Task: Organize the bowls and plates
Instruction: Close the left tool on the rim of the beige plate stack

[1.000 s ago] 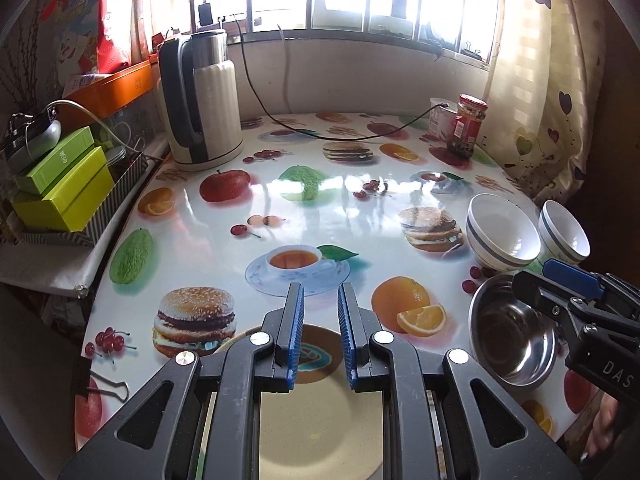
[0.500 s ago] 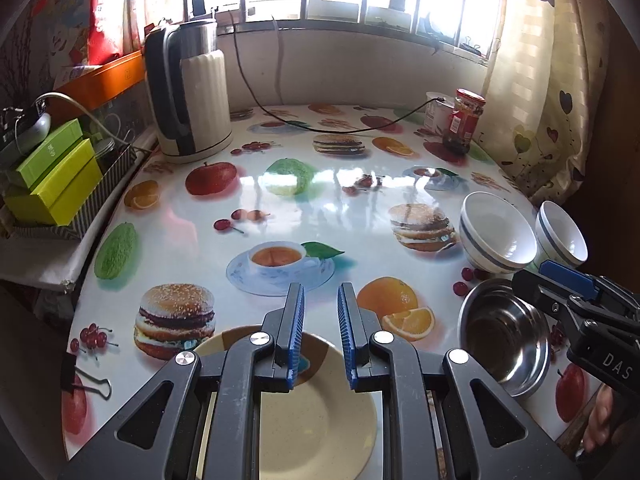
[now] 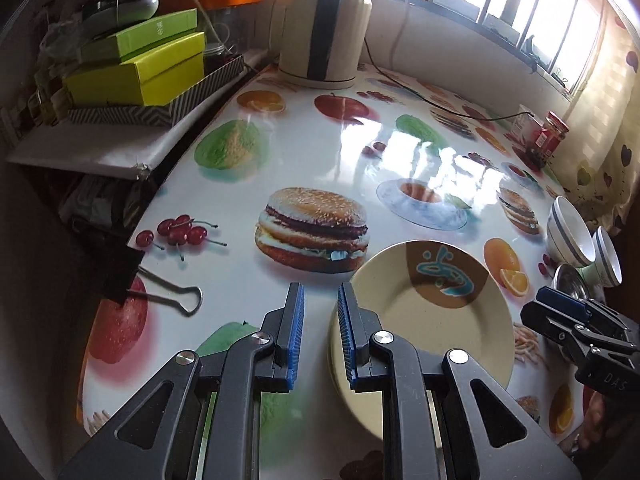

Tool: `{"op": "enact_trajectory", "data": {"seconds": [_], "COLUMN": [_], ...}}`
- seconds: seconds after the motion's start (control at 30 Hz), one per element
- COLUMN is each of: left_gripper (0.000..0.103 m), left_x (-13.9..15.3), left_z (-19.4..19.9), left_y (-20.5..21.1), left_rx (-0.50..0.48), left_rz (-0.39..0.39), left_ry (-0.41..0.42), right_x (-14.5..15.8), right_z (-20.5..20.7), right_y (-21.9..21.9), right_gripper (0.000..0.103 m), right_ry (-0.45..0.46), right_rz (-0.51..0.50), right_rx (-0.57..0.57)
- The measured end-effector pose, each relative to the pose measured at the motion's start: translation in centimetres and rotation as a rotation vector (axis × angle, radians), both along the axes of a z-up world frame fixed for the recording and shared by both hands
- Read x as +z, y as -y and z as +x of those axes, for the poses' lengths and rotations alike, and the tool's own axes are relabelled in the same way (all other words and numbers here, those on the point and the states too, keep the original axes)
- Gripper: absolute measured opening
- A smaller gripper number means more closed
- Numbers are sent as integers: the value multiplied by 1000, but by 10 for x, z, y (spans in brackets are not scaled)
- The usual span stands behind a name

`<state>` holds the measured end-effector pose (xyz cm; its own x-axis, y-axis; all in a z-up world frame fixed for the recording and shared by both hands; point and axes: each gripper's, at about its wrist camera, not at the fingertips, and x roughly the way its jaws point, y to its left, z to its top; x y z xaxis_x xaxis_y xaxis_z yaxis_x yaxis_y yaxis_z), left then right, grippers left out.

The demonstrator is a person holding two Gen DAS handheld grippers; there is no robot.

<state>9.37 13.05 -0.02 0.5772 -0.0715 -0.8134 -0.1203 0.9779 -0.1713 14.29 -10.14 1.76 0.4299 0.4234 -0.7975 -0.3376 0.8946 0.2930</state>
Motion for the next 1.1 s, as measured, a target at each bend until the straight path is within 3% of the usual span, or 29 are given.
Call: {"op": "enact_trajectory", "data": {"seconds": [0.2, 0.7, 1.1], "left_gripper": [18, 24, 24], "left_x": [-14, -25, -25], "left_z": [-3, 3, 17], "left_y": [-13, -6, -4], "left_rx": [-2, -63, -63], "left_rz": [-161, -239, -239], "left_ry": [-26, -56, -43], "right_x": [-14, -34, -33], "right_z": [7, 19, 33], "right_y": [-13, -17, -19], "right_gripper": [54, 54, 43], "right_ry": [-46, -143, -137], "right_rz": [-11, 55, 65], "right_rx": [25, 42, 8]}}
